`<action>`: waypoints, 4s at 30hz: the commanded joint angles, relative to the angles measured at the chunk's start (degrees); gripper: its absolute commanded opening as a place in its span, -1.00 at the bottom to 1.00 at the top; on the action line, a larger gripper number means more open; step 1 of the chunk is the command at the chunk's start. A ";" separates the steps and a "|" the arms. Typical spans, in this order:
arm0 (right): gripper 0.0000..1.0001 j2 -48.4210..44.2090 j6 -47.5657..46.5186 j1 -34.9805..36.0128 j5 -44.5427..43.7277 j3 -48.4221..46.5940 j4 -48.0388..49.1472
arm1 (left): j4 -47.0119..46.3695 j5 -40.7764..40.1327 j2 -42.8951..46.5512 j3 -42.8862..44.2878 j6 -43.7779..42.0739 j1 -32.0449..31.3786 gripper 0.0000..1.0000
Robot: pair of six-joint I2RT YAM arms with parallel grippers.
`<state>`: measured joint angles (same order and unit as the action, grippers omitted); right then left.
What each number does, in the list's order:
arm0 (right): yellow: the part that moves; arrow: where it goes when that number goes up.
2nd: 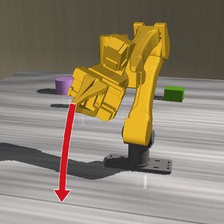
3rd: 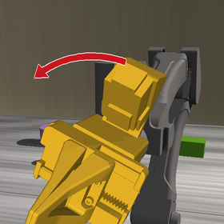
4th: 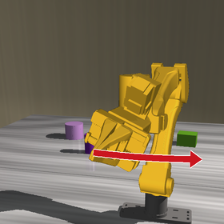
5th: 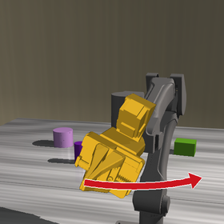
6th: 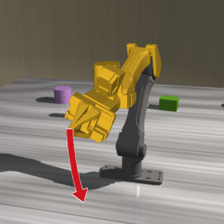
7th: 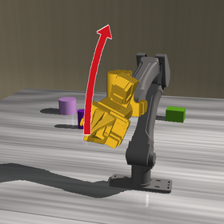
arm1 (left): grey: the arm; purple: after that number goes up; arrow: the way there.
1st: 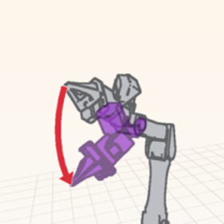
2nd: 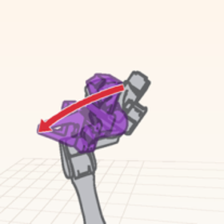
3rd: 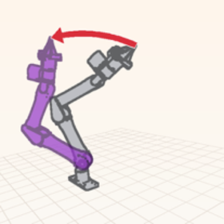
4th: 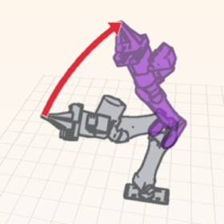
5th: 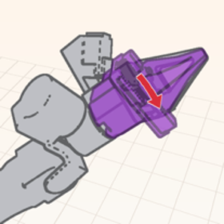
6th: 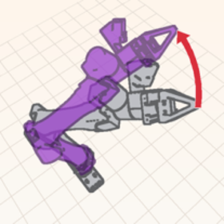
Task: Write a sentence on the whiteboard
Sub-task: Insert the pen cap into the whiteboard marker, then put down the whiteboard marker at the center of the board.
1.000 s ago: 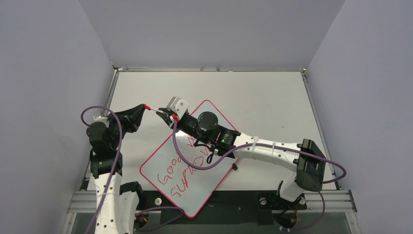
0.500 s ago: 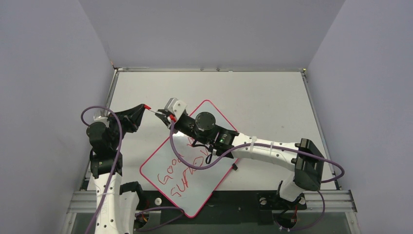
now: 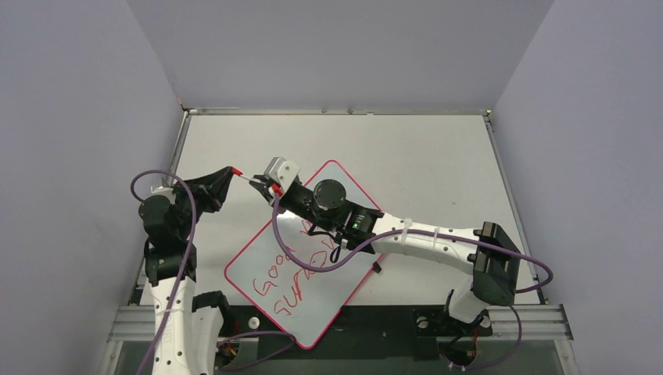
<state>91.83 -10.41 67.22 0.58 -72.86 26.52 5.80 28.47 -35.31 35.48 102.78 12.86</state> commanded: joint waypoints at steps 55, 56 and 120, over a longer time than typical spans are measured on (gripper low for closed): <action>-1.00 11.56 -1.19 -0.99 1.43 -15.51 -4.44 | -4.69 6.47 1.25 8.57 -1.96 -0.58 -1.00; -1.00 11.68 -0.35 -1.25 1.48 -16.03 -4.39 | -6.01 6.61 1.27 8.79 -1.96 -0.67 -1.00; -1.00 -1.11 40.77 -17.96 -3.93 -9.82 -9.03 | -6.96 11.25 -0.11 18.19 -24.76 -2.58 0.00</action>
<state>98.74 30.92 52.75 4.14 -88.25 17.15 -4.86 37.71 -35.79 49.36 86.46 10.46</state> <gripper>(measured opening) 0.101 0.497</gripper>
